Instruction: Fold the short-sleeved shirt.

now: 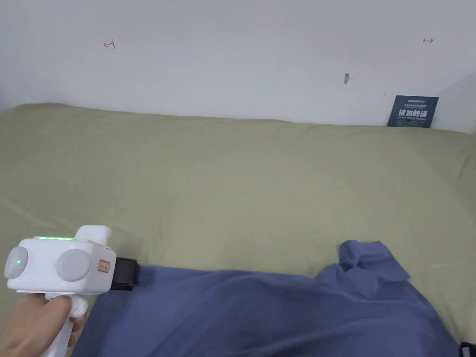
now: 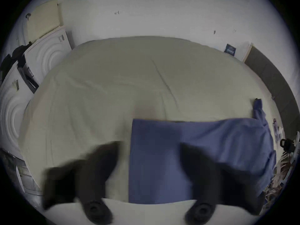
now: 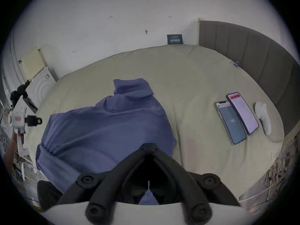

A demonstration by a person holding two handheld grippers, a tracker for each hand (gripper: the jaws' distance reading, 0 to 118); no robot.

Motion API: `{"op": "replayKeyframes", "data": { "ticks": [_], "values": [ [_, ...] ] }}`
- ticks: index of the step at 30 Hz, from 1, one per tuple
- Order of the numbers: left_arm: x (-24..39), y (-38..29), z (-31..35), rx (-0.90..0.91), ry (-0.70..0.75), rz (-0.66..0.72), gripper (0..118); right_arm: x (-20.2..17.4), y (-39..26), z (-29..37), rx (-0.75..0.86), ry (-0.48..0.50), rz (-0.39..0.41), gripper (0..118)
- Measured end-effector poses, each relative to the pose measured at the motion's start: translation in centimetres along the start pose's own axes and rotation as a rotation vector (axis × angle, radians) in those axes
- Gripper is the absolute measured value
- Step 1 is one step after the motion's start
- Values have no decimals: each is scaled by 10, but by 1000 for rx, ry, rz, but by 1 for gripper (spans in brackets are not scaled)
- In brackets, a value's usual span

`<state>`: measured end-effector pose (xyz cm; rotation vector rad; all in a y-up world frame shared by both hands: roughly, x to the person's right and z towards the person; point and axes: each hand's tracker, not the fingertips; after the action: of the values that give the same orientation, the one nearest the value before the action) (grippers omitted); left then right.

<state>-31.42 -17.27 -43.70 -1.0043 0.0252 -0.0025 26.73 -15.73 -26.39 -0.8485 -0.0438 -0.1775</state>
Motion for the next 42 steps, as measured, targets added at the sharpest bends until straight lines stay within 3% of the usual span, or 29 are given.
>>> {"op": "replayKeyframes", "data": {
  "ticks": [7, 8, 9, 10, 11, 12, 15, 16, 19, 20, 23, 25, 26, 27, 30, 31, 32, 33, 42],
  "values": [
    [9, 8, -48, -109, 72, -64, 110, 4, 4, -28, -48, -6, 30, 0],
    [9, 6, -45, -103, 72, -58, 102, 4, 6, -30, -49, -8, 31, 0],
    [9, 5, -38, -76, 42, -19, 86, 4, 9, -33, -51, -10, 33, 0],
    [10, 7, -33, -69, -7, 10, 65, 13, 13, -39, -54, -5, 32, 0],
    [14, 7, -28, -49, -24, 18, 32, 14, 17, -43, -52, -12, 39, 0],
    [15, 7, -26, -49, -17, -18, 8, 14, 23, -46, -46, -17, 45, 0],
    [26, 5, -25, -50, -7, -50, 8, 14, 41, -58, -45, -8, 36, 0],
    [22, 6, -26, -51, -10, -47, 8, 15, 47, -64, -52, -1, 33, 8],
    [20, 5, -25, -57, -22, -17, 8, 13, 69, -85, -74, -15, 35, 103],
    [15, 6, -27, -59, -25, -10, 8, 13, 75, -96, -99, -23, 38, 118],
    [14, 6, -25, -57, -31, -11, 8, 11, 85, -117, -127, -79, 90, 107],
    [12, 7, -26, -56, -37, 0, 8, 14, 84, -135, -183, -109, 108, 106],
    [12, 6, -26, -57, -39, -1, 8, 17, 82, -141, -220, -118, 114, 96],
    [13, 5, -27, -54, -34, -6, 8, 20, 79, -145, -249, -121, 113, 78],
    [11, 4, -25, -48, -33, -15, 8, 24, 72, -136, -197, -103, 78, 58],
    [11, 3, -22, -36, -29, -23, 8, 24, 73, -130, -197, -101, 83, 58],
    [9, 4, -21, -27, -26, -30, 8, 23, 74, -123, -161, -63, 91, 10],
    [8, 4, -17, -21, -29, -32, 8, 20, 73, -114, -123, -52, 91, 0],
    [-10, -14, 65, 87, -55, -32, 7, 6, 73, -1, 2, 8, 73, 0]
  ]
}}
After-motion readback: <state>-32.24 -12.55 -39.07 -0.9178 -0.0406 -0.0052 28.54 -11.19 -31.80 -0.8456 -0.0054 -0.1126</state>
